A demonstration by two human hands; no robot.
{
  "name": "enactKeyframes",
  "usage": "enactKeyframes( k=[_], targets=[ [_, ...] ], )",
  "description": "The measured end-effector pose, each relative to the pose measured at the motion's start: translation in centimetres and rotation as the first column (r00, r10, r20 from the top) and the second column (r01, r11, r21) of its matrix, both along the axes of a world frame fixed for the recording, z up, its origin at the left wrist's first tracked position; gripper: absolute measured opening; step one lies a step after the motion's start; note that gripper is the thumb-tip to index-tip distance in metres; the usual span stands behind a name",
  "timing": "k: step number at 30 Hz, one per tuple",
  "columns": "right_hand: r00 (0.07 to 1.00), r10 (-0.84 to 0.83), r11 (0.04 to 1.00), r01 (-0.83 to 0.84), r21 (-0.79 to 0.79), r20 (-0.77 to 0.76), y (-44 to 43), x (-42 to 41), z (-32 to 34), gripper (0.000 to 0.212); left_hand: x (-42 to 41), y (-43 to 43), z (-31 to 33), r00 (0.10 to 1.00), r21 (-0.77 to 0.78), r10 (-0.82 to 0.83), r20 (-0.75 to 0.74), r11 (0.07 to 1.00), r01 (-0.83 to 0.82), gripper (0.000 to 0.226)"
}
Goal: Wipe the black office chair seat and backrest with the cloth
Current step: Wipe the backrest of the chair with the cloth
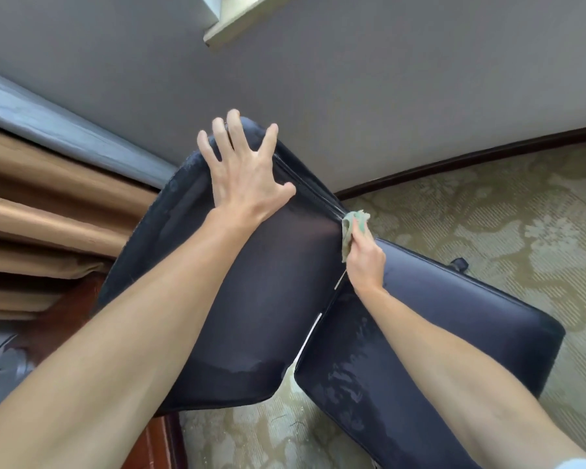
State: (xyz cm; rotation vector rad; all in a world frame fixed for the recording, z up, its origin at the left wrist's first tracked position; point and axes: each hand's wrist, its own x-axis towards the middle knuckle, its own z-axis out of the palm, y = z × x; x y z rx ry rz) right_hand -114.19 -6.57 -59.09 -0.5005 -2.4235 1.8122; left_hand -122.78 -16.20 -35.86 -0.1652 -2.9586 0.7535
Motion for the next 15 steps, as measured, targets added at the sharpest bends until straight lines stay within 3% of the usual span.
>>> enactKeyframes(
  k=[3,6,9,13,15],
  targets=[
    [0.991,-0.095,0.993,0.088,-0.076,-0.098,-1.2,-1.2,1.7,0.043,-0.4,0.2,-0.5,0.996,-0.035,-0.081,-0.023,0.996,0.08,0.078],
    [0.964,-0.167,0.976,0.132,-0.172,-0.209,-2.9,-3.3,4.2,0.043,-0.7,0.8,-1.5,0.972,-0.152,-0.217,0.087,0.962,0.228,0.062],
    [0.944,-0.156,0.98,0.113,-0.161,-0.291,-3.5,-4.3,5.5,0.044,-1.0,1.8,-2.2,0.967,-0.195,-0.205,0.151,0.953,0.233,0.056],
    [0.932,-0.117,0.989,0.078,-0.126,-0.342,-3.4,-3.8,4.8,0.047,-1.0,2.7,-2.4,0.97,-0.16,-0.182,0.159,0.965,0.207,0.072],
    [0.942,-0.096,0.992,0.063,-0.111,-0.321,-3.1,-3.4,3.4,0.049,-1.1,2.6,-2.5,0.97,-0.175,-0.189,0.152,0.961,0.214,0.051]
  ],
)
